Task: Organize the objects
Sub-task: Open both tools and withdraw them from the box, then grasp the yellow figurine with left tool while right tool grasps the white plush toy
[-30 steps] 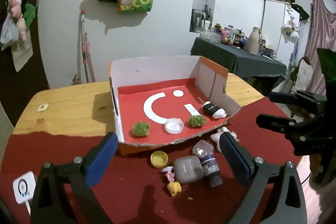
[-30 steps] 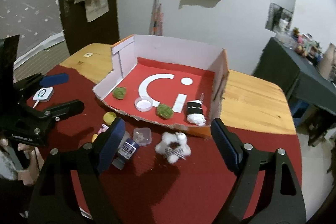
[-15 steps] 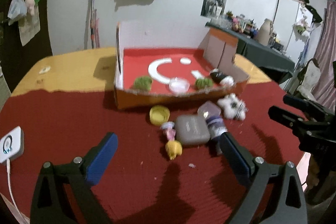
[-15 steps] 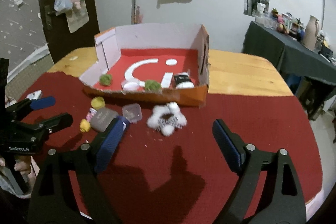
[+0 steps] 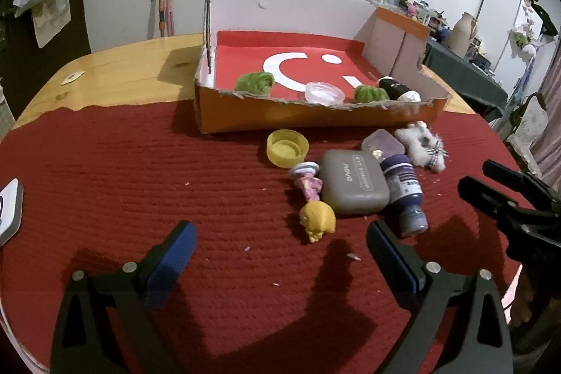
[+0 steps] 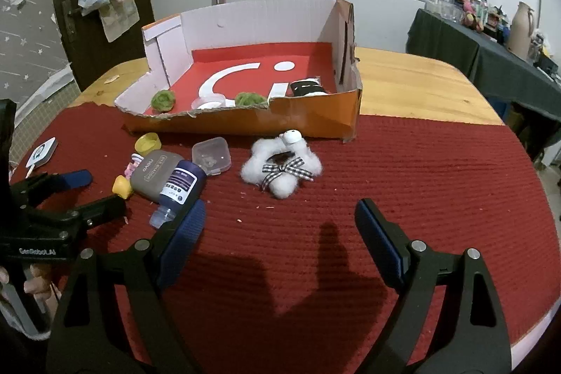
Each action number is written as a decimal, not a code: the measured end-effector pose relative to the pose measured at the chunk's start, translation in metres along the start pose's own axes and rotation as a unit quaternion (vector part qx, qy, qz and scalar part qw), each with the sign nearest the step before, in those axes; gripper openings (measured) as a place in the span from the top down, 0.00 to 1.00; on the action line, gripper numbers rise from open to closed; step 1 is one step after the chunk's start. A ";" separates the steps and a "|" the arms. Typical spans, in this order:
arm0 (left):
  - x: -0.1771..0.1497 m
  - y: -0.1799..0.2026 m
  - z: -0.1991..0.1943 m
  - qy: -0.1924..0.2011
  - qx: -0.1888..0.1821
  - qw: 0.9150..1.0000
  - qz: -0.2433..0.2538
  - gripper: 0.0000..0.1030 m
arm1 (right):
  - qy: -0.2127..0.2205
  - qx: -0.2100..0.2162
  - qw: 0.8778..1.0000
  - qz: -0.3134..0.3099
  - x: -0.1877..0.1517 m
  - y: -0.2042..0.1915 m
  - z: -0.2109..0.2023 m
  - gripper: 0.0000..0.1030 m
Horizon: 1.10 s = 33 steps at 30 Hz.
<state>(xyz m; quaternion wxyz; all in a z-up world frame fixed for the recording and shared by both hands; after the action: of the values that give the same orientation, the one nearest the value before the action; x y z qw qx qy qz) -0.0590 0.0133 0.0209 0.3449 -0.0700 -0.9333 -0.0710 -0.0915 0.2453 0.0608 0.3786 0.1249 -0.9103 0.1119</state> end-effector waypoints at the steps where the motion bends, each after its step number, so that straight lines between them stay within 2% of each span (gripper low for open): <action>1: 0.001 -0.001 0.001 -0.002 -0.002 1.000 0.000 0.04 | -0.001 0.002 1.000 0.002 0.000 0.001 0.001 0.15; 9: 0.007 -0.005 0.009 -0.007 0.016 1.000 0.018 0.05 | -0.008 0.008 1.000 0.008 0.003 0.004 0.006 0.15; 14: 0.011 -0.021 0.009 -0.009 0.035 0.999 0.020 0.05 | -0.007 0.005 1.000 0.003 0.003 0.004 0.006 0.15; 19: 0.012 -0.028 0.008 -0.008 0.027 0.999 0.031 0.07 | -0.006 0.008 1.000 -0.004 0.007 0.005 0.009 0.15; 28: 0.015 -0.018 0.013 -0.004 0.012 0.998 0.055 0.17 | -0.013 -0.007 0.999 -0.034 0.016 0.008 0.023 0.15; 33: 0.018 -0.012 0.015 -0.001 0.004 0.998 0.069 0.28 | -0.026 -0.004 0.998 -0.056 0.021 0.009 0.031 0.15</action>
<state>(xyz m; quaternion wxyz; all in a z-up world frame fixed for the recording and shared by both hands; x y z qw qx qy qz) -0.0843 0.0055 0.0203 0.3482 -0.1331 -0.9269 -0.0435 -0.1294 0.2412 0.0536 0.3606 0.1770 -0.9119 0.0835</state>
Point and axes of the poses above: each gripper's, at about its wrist camera, not at the fingertips, and z roughly the way its jaws point, y to its right, x to its top, the point moved 1 cm from there along z, roughly the way its jaws point, and after that the axes turned 5 degrees about z, right-handed, at the moved point
